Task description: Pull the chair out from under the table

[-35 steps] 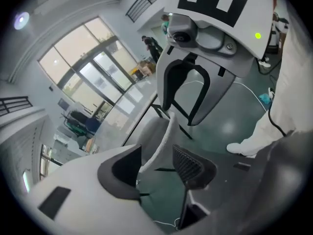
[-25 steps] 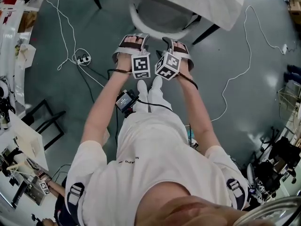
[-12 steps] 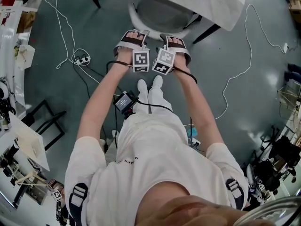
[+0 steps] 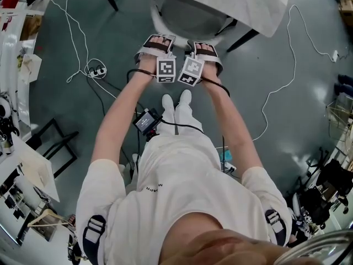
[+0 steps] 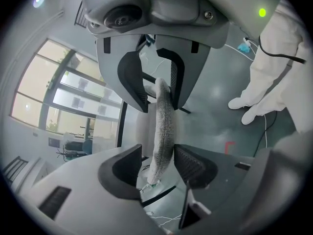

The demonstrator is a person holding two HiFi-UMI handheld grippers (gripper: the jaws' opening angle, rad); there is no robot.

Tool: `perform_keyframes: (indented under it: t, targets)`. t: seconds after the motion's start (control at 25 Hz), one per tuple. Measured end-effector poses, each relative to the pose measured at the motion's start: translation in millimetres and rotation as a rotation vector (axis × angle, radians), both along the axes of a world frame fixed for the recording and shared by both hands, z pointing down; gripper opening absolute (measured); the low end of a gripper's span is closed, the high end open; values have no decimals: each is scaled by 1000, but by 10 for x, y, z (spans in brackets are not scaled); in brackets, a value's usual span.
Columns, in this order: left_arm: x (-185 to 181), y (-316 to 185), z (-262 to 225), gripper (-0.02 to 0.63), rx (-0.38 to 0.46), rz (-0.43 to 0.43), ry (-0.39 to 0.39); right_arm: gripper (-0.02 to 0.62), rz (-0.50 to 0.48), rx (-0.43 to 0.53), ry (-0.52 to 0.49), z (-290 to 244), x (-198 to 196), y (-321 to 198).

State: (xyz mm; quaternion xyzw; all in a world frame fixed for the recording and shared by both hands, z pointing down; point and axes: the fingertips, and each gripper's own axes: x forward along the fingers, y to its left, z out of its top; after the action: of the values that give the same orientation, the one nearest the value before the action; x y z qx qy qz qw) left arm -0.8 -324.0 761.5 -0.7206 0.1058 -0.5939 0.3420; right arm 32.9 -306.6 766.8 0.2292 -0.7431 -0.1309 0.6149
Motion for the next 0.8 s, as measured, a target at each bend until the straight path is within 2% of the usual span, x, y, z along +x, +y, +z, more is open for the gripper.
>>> perform_keyframes:
  t: [0.08,0.16,0.28,0.44,0.8]
  targets:
    - [-3,-18,25,212,-3,-1,-3,187,0,13,-6,14,-8,-2]
    - [-2,-19,50,202,-7,4,-13,128,0,22,-17,31,-17,18]
    - [-14,15,82,107,-19,17,-28,98,9,21,-19,43,-21,31]
    - [-27,29,101,83,-27,22,-10,86,37,-31,-53,85,-41,39]
    - [5,87,63,67,-46,36,-17,77,59,-37,-75,45,-16,106]
